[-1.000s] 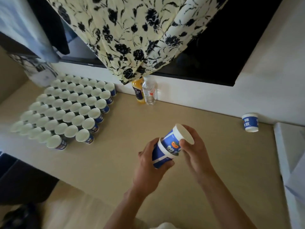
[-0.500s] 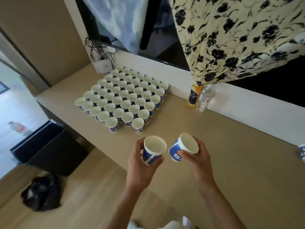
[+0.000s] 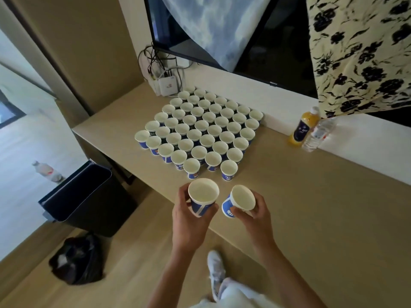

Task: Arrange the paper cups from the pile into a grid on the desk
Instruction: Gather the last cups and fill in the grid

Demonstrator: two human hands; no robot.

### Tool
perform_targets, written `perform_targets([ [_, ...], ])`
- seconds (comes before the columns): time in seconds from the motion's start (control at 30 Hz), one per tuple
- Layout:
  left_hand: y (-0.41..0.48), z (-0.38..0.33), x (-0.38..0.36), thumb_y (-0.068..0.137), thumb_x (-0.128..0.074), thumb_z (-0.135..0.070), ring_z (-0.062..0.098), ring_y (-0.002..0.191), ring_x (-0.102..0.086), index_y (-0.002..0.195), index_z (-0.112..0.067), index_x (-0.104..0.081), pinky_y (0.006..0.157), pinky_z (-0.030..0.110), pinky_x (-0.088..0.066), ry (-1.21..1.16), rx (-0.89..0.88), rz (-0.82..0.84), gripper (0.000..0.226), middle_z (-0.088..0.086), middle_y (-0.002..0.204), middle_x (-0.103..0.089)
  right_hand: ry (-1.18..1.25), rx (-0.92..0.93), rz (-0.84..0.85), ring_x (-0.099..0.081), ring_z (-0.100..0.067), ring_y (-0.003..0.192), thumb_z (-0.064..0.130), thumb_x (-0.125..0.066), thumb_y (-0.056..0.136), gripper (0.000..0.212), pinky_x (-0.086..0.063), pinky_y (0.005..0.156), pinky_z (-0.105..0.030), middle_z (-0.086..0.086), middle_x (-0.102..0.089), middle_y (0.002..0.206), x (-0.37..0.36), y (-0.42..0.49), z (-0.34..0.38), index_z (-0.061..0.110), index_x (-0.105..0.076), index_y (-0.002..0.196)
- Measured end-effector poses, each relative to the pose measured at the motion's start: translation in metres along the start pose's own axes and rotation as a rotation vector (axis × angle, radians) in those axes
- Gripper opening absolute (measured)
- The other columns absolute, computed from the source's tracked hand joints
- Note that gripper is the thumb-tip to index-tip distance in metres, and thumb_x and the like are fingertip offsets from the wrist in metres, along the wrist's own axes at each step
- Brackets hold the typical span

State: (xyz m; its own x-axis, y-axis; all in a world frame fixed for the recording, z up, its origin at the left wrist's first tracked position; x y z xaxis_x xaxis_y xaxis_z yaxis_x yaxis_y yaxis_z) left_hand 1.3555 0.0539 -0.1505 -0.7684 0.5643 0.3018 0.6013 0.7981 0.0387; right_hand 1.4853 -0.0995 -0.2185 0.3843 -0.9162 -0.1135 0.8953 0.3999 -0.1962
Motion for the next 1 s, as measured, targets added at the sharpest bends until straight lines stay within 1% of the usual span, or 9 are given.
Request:
perform_targets([
  [0.2, 0.066, 0.022, 0.017, 0.067, -0.091, -0.02, 0.006, 0.096, -0.064, 0.12, -0.031, -0.053, 0.08, 0.024, -0.054, 0.079, -0.002, 0.012, 0.066, -0.02, 0.108, -0.066, -0.028, -0.074, -0.035, -0.067, -0.017, 0.105, -0.007, -0.083, 0.07, 0.057, -0.054, 0.074, -0.018, -0.003, -0.07, 0.114, -0.045, 0.043, -0.039, 0.018, -0.063, 0.117],
  [0.33, 0.114, 0.028, 0.028, 0.068, -0.09, -0.021, 0.005, 0.094, -0.065, 0.119, -0.03, -0.053, 0.082, 0.03, -0.055, 0.108, 0.008, 0.023, 0.063, -0.023, 0.105, -0.067, -0.056, -0.114, -0.069, -0.066, -0.013, 0.104, 0.01, -0.084, 0.063, 0.058, -0.052, 0.075, -0.015, -0.001, -0.07, 0.112, -0.073, 0.071, -0.059, 0.022, -0.063, 0.116],
  [0.47, 0.148, 0.029, 0.032, 0.067, -0.087, -0.032, 0.008, 0.098, -0.065, 0.119, -0.03, -0.052, 0.085, 0.035, -0.056, 0.089, -0.01, 0.045, 0.062, -0.022, 0.108, -0.065, -0.127, -0.129, -0.096, -0.062, 0.001, 0.096, 0.0, -0.085, 0.071, 0.057, -0.047, 0.07, -0.006, -0.002, -0.066, 0.111, -0.092, 0.095, -0.074, 0.014, -0.058, 0.119],
  [0.57, 0.17, 0.034, 0.031, 0.068, -0.087, -0.028, 0.008, 0.099, -0.063, 0.12, -0.029, -0.052, 0.085, 0.034, -0.056, 0.093, -0.027, 0.099, 0.063, -0.023, 0.107, -0.064, -0.213, -0.15, -0.116, -0.06, -0.003, 0.097, 0.0, -0.085, 0.072, 0.059, -0.044, 0.069, -0.003, 0.0, -0.064, 0.111, -0.104, 0.108, -0.091, 0.012, -0.056, 0.122],
  [0.7, 0.203, 0.04, 0.027, 0.062, -0.084, -0.04, 0.005, 0.098, -0.063, 0.12, -0.026, -0.053, 0.085, 0.036, -0.057, 0.085, -0.046, 0.199, 0.067, -0.026, 0.107, -0.063, -0.306, -0.176, -0.187, -0.059, -0.013, 0.104, 0.017, -0.087, 0.065, 0.073, -0.043, 0.08, -0.008, 0.005, -0.063, 0.114, -0.112, 0.12, -0.112, 0.017, -0.052, 0.129],
  [0.77, 0.218, 0.04, 0.024, 0.062, -0.084, -0.039, 0.005, 0.096, -0.063, 0.12, -0.026, -0.053, 0.084, 0.034, -0.057, 0.089, -0.068, 0.237, 0.067, -0.028, 0.107, -0.061, -0.315, -0.186, -0.234, -0.059, -0.013, 0.102, 0.008, -0.087, 0.068, 0.07, -0.044, 0.077, -0.006, 0.005, -0.062, 0.113, -0.112, 0.126, -0.116, 0.018, -0.052, 0.128],
  [0.83, 0.23, 0.042, 0.024, 0.065, -0.089, -0.028, 0.007, 0.096, -0.063, 0.12, -0.027, -0.053, 0.083, 0.029, -0.056, 0.079, -0.084, 0.269, 0.065, -0.026, 0.108, -0.062, -0.31, -0.189, -0.275, -0.06, -0.012, 0.098, 0.001, -0.086, 0.069, 0.066, -0.045, 0.073, -0.004, 0.006, -0.063, 0.109, -0.113, 0.127, -0.119, 0.021, -0.053, 0.123],
  [0.9, 0.245, 0.043, 0.023, 0.068, -0.091, -0.018, 0.008, 0.096, -0.063, 0.12, -0.026, -0.053, 0.083, 0.025, -0.055, 0.058, -0.109, 0.298, 0.065, -0.019, 0.108, -0.063, -0.329, -0.173, -0.317, -0.06, -0.012, 0.097, 0.001, -0.086, 0.068, 0.066, -0.044, 0.072, -0.003, 0.005, -0.063, 0.109, -0.117, 0.132, -0.118, 0.024, -0.052, 0.12],
  [1.0, 0.258, 0.044, 0.019, 0.067, -0.09, -0.02, 0.01, 0.097, -0.063, 0.119, -0.023, -0.054, 0.082, 0.024, -0.054, 0.029, -0.113, 0.338, 0.064, -0.013, 0.108, -0.064, -0.338, -0.191, -0.337, -0.061, -0.013, 0.099, 0.001, -0.085, 0.068, 0.067, -0.045, 0.073, -0.004, 0.004, -0.064, 0.112, -0.121, 0.138, -0.125, 0.026, -0.051, 0.121],
])
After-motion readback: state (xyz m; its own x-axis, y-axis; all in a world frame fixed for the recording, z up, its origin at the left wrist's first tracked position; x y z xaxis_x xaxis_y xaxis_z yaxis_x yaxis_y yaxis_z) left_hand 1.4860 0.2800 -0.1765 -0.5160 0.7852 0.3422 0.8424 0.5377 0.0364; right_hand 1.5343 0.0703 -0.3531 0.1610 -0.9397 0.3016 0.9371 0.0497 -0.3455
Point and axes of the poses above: each hand's wrist, its own y-axis towards the middle knuckle, its own x-axis out of the back of the hand, z = x × y, the point moved 6 cm from there along y, towards the middle knuckle
